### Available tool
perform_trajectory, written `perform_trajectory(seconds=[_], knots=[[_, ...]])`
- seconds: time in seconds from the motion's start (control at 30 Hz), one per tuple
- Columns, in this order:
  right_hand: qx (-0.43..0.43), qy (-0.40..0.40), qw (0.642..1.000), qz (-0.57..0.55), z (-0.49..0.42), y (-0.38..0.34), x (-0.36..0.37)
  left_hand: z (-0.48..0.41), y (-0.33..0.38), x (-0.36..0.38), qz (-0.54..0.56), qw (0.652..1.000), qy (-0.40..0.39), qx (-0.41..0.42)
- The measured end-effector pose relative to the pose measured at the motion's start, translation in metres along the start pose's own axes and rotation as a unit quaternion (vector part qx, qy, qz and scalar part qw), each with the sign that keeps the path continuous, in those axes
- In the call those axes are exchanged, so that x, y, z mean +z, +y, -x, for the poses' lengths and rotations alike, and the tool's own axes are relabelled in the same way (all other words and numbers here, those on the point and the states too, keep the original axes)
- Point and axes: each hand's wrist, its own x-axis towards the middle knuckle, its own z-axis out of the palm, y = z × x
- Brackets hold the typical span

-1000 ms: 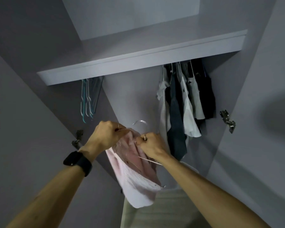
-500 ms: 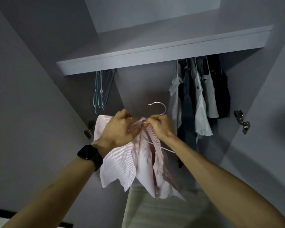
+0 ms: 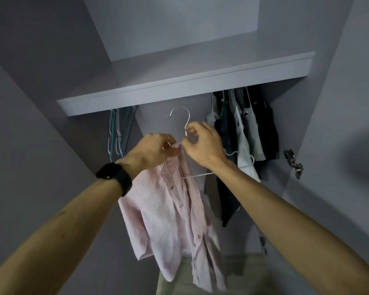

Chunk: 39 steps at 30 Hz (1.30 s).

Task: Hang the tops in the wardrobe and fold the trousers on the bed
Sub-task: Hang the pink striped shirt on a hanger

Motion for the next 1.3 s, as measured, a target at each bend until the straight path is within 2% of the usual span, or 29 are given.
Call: perform_trajectory(seconds=[0.07, 0.1, 0.13, 0.2, 0.27, 0.33, 0.4, 0.47, 0.53, 0.6, 0.67, 0.77, 0.87, 0.97, 1.1, 1.3], knots=[[-0.068, 0.118, 0.991, 0.012, 0.023, 0.011, -0.004, 0.001, 0.002, 0.002, 0.007, 0.999, 0.037, -0.006], [-0.086, 0.158, 0.984, -0.013, 0.038, 0.019, -0.003, 0.001, 0.001, 0.001, 0.014, 0.998, 0.058, -0.005], [-0.083, 0.162, 0.983, -0.037, 0.057, 0.029, 0.000, 0.002, 0.000, 0.000, 0.021, 0.997, 0.077, 0.001], [-0.015, 0.075, 0.995, -0.058, 0.086, 0.048, 0.012, 0.003, -0.003, -0.009, 0.037, 0.993, 0.109, 0.015], [0.069, -0.036, 0.997, -0.010, 0.103, 0.063, 0.031, 0.006, -0.003, -0.020, 0.051, 0.991, 0.125, 0.021], [0.085, -0.084, 0.992, 0.045, 0.105, 0.069, 0.048, 0.011, -0.002, -0.030, 0.069, 0.988, 0.138, 0.023], [0.068, -0.094, 0.991, 0.070, 0.101, 0.063, 0.059, 0.019, -0.002, -0.040, 0.084, 0.983, 0.163, 0.023], [0.054, -0.071, 0.994, 0.066, 0.099, 0.055, 0.069, 0.027, -0.006, -0.049, 0.091, 0.978, 0.187, 0.019], [0.056, -0.005, 0.997, 0.043, 0.100, 0.046, 0.076, 0.038, -0.017, -0.058, 0.099, 0.972, 0.212, 0.002], [0.017, 0.054, 0.998, 0.035, 0.099, 0.042, 0.082, 0.049, -0.029, -0.067, 0.114, 0.966, 0.232, -0.021], [-0.024, 0.037, 0.998, 0.038, 0.097, 0.040, 0.088, 0.059, -0.039, -0.074, 0.129, 0.960, 0.245, -0.033], [-0.035, -0.035, 0.998, 0.048, 0.087, 0.041, 0.099, 0.073, -0.052, -0.081, 0.129, 0.956, 0.261, -0.036], [-0.006, -0.144, 0.989, 0.019, 0.060, 0.050, 0.096, 0.089, -0.074, -0.086, 0.070, 0.966, 0.246, -0.025], [0.067, -0.179, 0.980, -0.062, 0.009, 0.065, 0.066, 0.110, -0.103, -0.085, -0.026, 0.982, 0.184, -0.015], [0.001, -0.186, 0.981, -0.056, -0.058, 0.042, 0.029, 0.124, -0.117, -0.063, -0.120, 0.984, 0.131, -0.034], [-0.094, -0.185, 0.978, 0.024, -0.086, -0.024, 0.009, 0.104, -0.113, -0.047, -0.235, 0.949, 0.171, -0.125]])
